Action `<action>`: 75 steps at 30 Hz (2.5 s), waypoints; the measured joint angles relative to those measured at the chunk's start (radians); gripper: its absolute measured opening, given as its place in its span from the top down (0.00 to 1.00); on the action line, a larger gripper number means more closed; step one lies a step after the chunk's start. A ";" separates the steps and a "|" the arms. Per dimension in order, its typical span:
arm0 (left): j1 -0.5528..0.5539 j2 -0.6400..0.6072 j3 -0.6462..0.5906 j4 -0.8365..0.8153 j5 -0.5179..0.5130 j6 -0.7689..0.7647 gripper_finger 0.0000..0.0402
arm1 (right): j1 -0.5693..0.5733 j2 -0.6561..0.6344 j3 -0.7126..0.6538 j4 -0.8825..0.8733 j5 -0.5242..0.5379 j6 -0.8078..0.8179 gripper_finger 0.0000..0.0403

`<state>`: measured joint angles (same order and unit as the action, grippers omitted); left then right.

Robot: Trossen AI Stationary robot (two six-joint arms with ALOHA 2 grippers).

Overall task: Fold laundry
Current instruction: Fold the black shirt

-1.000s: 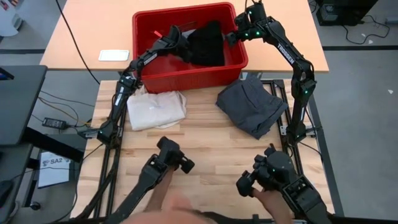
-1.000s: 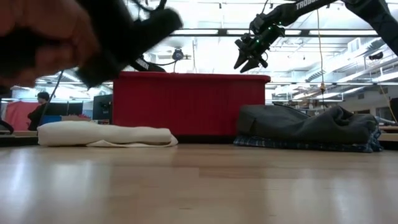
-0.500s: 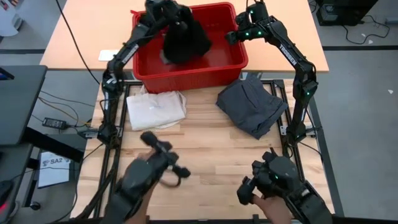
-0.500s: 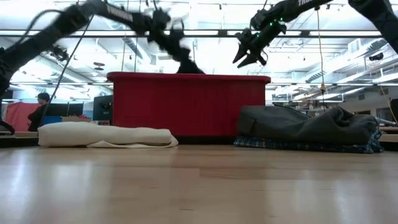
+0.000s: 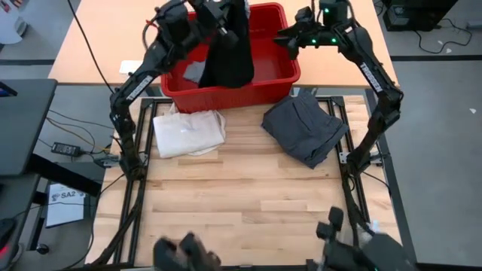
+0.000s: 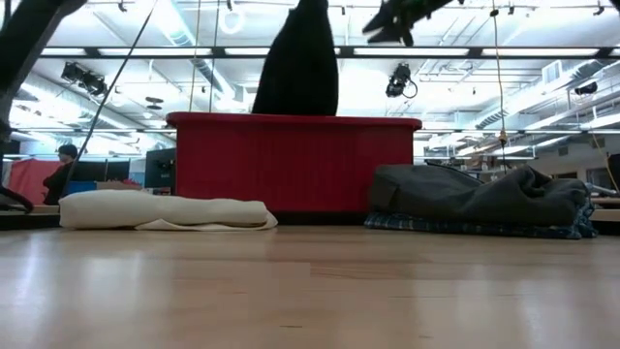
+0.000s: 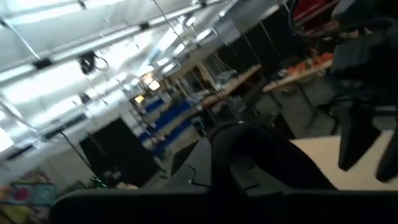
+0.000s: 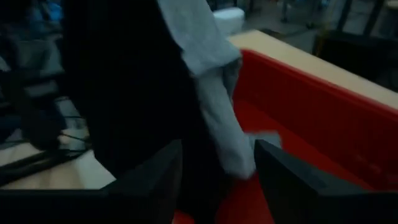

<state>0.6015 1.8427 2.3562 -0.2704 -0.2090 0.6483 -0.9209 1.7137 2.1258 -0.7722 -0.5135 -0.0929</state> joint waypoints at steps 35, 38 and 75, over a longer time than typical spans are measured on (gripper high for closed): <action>0.079 -0.005 0.000 -0.317 -0.416 -0.409 0.97 | 0.401 -0.046 -0.643 1.018 0.447 -0.172 0.18; 0.080 -0.005 0.000 -0.317 -0.417 -0.367 0.97 | 0.445 -0.029 -0.729 1.175 0.478 -0.219 0.16; 0.195 -0.020 0.000 -0.467 -0.387 -0.260 0.96 | 0.454 0.253 -0.306 1.038 1.251 -0.446 0.98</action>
<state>0.7963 1.8223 2.3562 -0.7379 -0.5960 0.3880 -0.4672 1.9666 1.8198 0.2653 0.7377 -0.5391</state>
